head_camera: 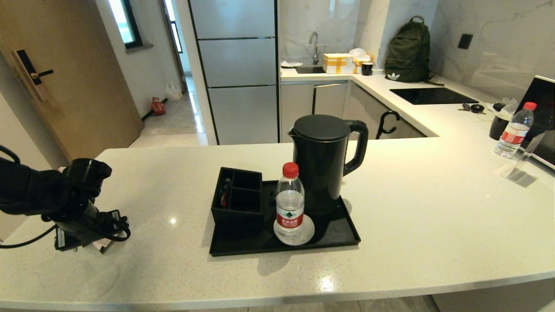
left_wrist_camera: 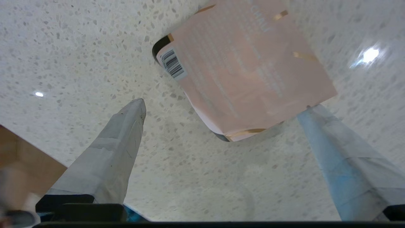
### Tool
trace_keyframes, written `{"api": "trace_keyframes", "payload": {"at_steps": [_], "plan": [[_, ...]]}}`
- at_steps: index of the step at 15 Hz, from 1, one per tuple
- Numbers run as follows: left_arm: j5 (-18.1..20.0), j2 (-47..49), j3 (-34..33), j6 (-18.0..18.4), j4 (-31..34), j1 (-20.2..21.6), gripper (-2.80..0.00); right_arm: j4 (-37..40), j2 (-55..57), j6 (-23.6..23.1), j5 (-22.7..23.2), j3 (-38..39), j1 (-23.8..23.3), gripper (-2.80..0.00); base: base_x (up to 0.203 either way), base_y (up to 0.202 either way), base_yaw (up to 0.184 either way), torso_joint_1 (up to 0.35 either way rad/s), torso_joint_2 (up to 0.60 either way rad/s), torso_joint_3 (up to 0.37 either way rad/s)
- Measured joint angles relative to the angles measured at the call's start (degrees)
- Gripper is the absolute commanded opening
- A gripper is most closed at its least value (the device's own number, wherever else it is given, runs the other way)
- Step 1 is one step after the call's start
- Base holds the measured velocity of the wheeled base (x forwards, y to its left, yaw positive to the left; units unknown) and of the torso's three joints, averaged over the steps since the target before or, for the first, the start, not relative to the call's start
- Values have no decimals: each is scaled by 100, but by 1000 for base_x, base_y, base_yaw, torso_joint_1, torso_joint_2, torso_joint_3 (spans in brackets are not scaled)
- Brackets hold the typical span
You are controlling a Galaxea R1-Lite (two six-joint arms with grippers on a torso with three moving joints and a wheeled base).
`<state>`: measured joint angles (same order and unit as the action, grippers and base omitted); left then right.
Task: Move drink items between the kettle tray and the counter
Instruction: Return the tea bag to its original position
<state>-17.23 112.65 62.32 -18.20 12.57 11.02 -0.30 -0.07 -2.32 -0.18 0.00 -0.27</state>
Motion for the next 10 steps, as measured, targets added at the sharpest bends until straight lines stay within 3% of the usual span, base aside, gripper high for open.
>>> {"api": "trace_keyframes", "payload": {"at_steps": [7, 10], "plan": [[-30, 158, 41, -101, -332, 2, 0, -1, 0, -1, 0, 0, 2, -280, 0, 0, 0, 0, 0, 0], [-17, 201, 63, -331, -427, 2, 0, -2, 0, 0, 0, 0, 2, -280, 0, 0, 0, 0, 0, 0]]}}
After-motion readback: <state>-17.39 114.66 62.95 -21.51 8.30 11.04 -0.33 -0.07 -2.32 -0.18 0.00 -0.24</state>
